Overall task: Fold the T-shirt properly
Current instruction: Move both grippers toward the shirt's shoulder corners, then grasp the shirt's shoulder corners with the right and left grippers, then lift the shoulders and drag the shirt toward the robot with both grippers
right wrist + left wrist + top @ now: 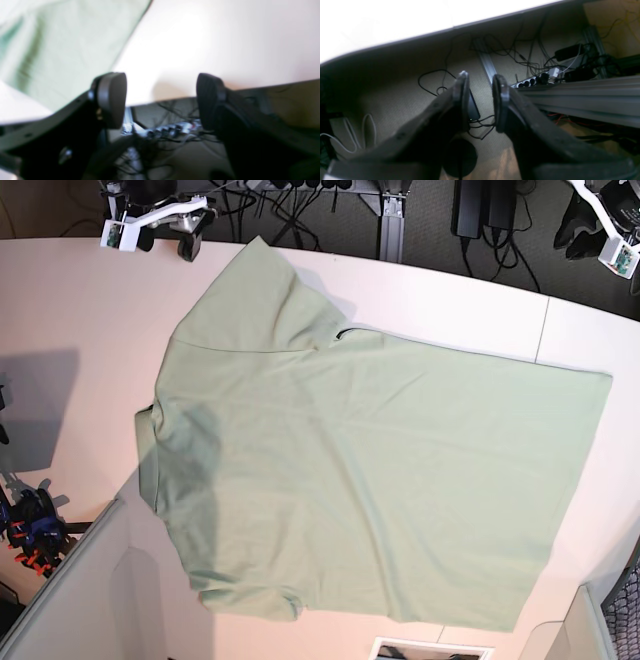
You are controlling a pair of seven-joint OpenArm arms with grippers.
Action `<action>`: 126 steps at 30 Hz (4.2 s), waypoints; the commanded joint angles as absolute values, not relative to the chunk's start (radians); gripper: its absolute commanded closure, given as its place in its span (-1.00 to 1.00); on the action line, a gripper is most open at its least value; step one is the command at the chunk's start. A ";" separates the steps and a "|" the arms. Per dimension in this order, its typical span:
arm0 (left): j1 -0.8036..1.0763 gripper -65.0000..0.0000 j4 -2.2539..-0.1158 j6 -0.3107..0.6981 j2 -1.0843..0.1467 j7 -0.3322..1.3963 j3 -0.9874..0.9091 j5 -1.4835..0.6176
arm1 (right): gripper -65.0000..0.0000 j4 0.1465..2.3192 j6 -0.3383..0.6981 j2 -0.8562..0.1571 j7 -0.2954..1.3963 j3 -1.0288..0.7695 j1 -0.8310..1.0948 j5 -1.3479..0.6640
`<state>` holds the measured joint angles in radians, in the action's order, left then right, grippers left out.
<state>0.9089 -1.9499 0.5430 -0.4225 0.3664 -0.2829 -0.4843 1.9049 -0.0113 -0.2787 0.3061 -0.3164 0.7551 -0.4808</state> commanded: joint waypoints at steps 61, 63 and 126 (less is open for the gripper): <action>0.261 1.00 -1.382 0.463 -0.413 0.518 -0.184 -0.554 | 1.00 1.776 0.060 -0.044 0.327 -0.101 0.588 -0.299; 0.259 1.00 -1.383 0.525 -0.414 0.532 -0.200 -0.577 | 1.00 1.777 0.060 -0.044 0.331 -0.101 0.587 -0.285; -0.326 -0.22 -0.846 0.698 -0.582 0.701 -0.316 -1.024 | -0.37 1.487 0.194 -0.169 0.727 -0.494 -0.250 -0.268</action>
